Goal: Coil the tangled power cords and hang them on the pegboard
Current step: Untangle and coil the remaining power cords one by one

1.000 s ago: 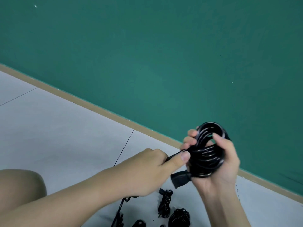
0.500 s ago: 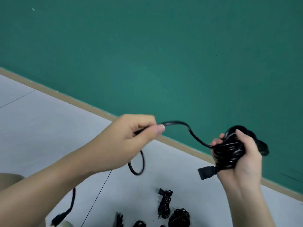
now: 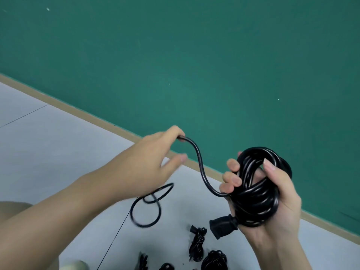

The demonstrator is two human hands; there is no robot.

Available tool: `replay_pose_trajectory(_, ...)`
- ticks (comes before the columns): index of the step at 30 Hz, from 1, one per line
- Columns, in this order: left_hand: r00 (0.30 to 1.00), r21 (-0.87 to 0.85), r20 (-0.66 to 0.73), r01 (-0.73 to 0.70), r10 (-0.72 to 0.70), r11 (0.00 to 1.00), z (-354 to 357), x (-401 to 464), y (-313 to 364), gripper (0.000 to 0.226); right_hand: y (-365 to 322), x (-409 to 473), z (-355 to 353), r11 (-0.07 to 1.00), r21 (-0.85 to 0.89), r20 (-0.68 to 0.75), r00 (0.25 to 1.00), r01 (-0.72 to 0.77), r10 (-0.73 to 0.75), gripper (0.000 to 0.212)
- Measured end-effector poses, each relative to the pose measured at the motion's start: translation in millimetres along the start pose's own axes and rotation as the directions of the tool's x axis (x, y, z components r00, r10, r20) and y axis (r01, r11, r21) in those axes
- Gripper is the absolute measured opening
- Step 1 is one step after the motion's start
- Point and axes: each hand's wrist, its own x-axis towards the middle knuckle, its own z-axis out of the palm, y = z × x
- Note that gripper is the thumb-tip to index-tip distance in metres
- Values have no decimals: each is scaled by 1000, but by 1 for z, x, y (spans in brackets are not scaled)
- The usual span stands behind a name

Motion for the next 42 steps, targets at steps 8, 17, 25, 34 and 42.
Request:
replay_pose_trajectory(8, 897, 242, 249, -423, 365, 873, 25, -11, 9, 51, -22, 14, -21, 970, -195, -270, 943, 144, -194, 14)
replay_pose_trajectory(17, 908, -353, 42, -378, 418, 856, 19, -6, 30, 37, 8, 7, -14, 867, -492, -63, 990, 78, -124, 52)
replay_pose_trajectory(25, 962, -537, 273, 158, -6, 829, 16, 5, 33, 50, 35, -4, -1, 909, -358, 56, 966, -215, 251, 90)
replay_pose_trajectory(34, 979, -402, 181, 159, -92, 902, 16, -4, 18, 82, 26, -10, 8, 850, -425, 131, 908, -312, 399, 36)
replay_pose_trajectory(42, 991, -467, 128, 26, 39, 884, 8, 0, 16, 52, 19, 0, -4, 932, 18, 314, 887, -362, 338, 43)
